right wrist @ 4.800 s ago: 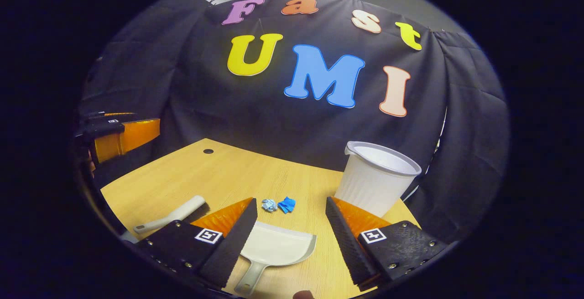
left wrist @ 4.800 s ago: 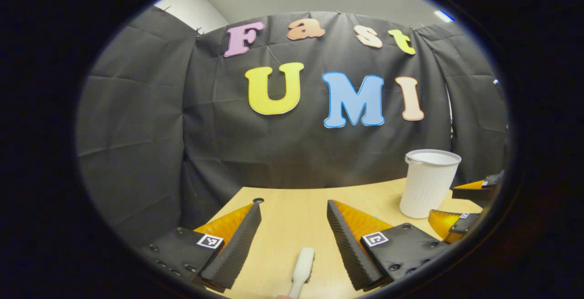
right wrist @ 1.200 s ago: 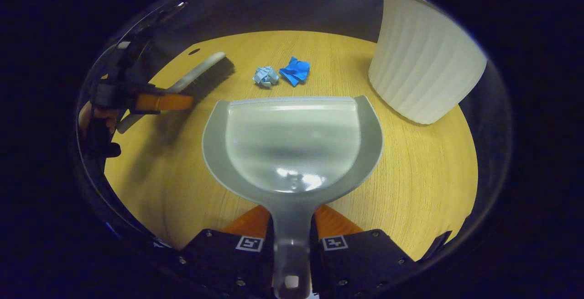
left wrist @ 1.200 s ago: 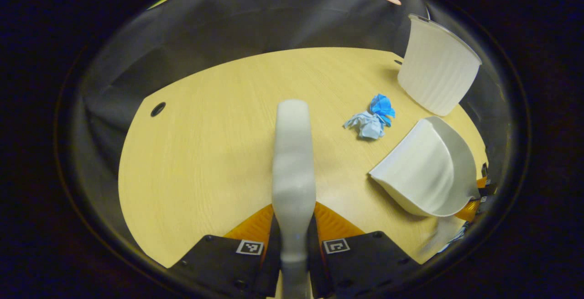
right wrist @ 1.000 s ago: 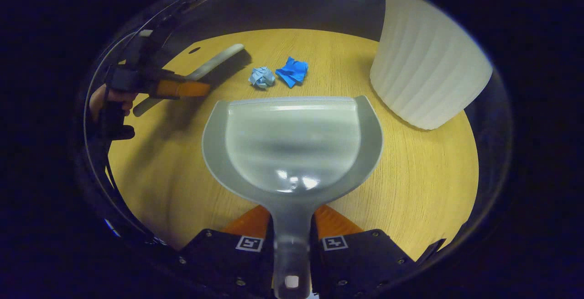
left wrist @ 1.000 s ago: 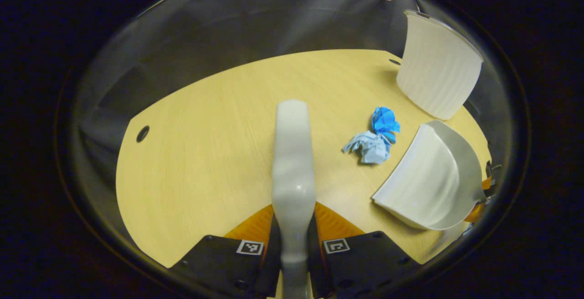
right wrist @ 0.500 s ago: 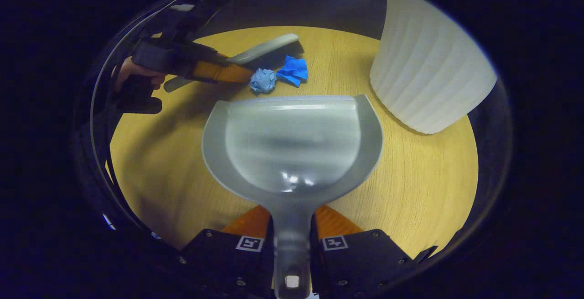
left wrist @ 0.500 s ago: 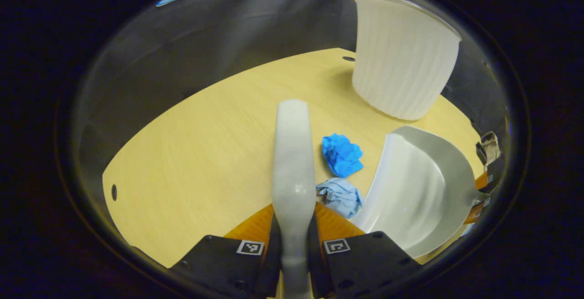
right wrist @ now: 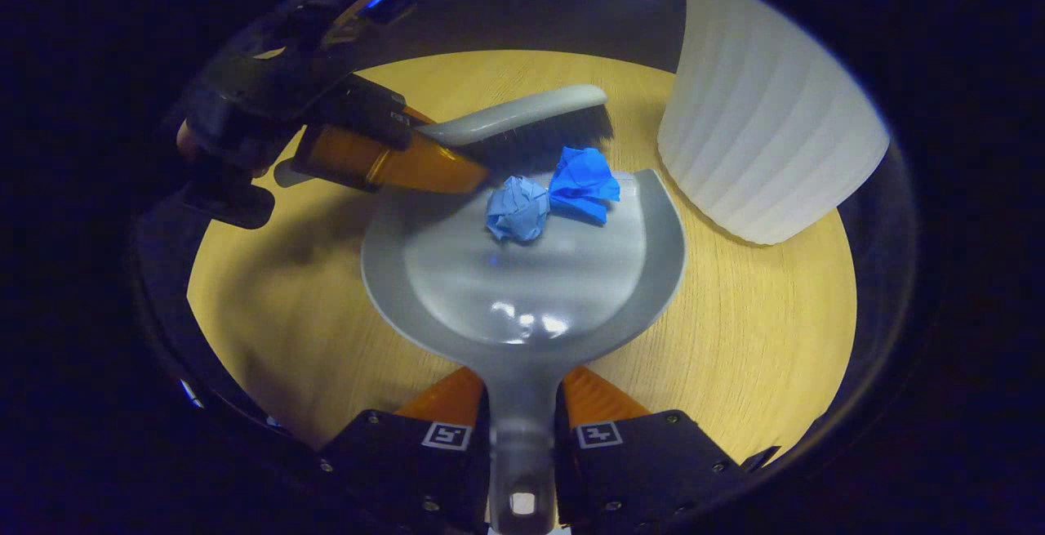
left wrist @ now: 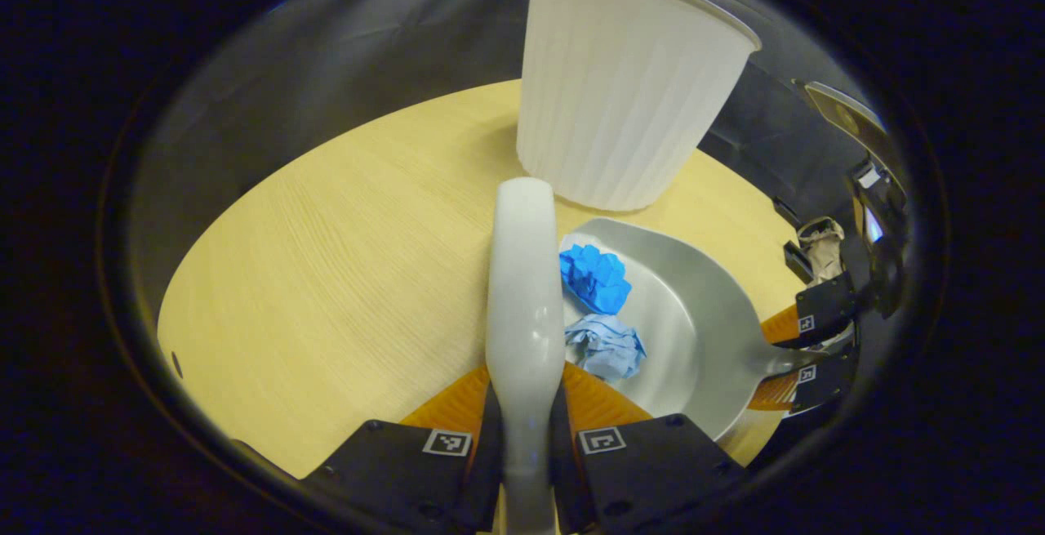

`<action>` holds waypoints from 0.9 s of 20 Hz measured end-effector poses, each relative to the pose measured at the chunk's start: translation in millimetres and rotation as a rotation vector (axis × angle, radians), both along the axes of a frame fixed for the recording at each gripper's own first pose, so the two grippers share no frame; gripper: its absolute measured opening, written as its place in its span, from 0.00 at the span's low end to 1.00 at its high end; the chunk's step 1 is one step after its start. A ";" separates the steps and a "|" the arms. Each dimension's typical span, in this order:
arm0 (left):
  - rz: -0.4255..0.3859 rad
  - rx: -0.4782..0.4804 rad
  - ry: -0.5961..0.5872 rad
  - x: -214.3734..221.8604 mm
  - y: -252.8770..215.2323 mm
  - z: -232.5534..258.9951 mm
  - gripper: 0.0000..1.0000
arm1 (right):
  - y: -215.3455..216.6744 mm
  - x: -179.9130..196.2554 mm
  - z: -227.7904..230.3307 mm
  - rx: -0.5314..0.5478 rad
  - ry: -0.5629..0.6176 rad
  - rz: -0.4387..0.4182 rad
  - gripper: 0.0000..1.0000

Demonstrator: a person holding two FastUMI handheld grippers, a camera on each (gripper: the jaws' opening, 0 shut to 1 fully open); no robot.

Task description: Pick up the small broom and dustpan from the desktop, sweep the trash into the dustpan with the broom, and then empty the trash into the garbage bin.

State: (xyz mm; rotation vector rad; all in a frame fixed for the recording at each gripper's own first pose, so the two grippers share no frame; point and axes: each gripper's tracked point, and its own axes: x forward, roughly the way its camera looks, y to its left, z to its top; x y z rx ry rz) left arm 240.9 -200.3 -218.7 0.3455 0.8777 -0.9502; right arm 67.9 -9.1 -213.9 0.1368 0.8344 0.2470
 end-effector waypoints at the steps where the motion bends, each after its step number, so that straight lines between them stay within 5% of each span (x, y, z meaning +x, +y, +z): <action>1: 0.002 -0.006 0.004 5.1 11.9 20.3 0.36 | 0.4 4.7 -2.1 0.005 -0.006 -0.007 0.33; 9: 0.078 -0.072 0.029 -44.5 -6.5 25.8 0.35 | 0.6 9.7 0.3 0.056 -0.035 -0.053 0.32; 18: 0.405 -0.199 -0.145 -32.0 54.7 75.5 0.35 | -2.4 5.5 10.0 0.051 -0.130 -0.089 0.33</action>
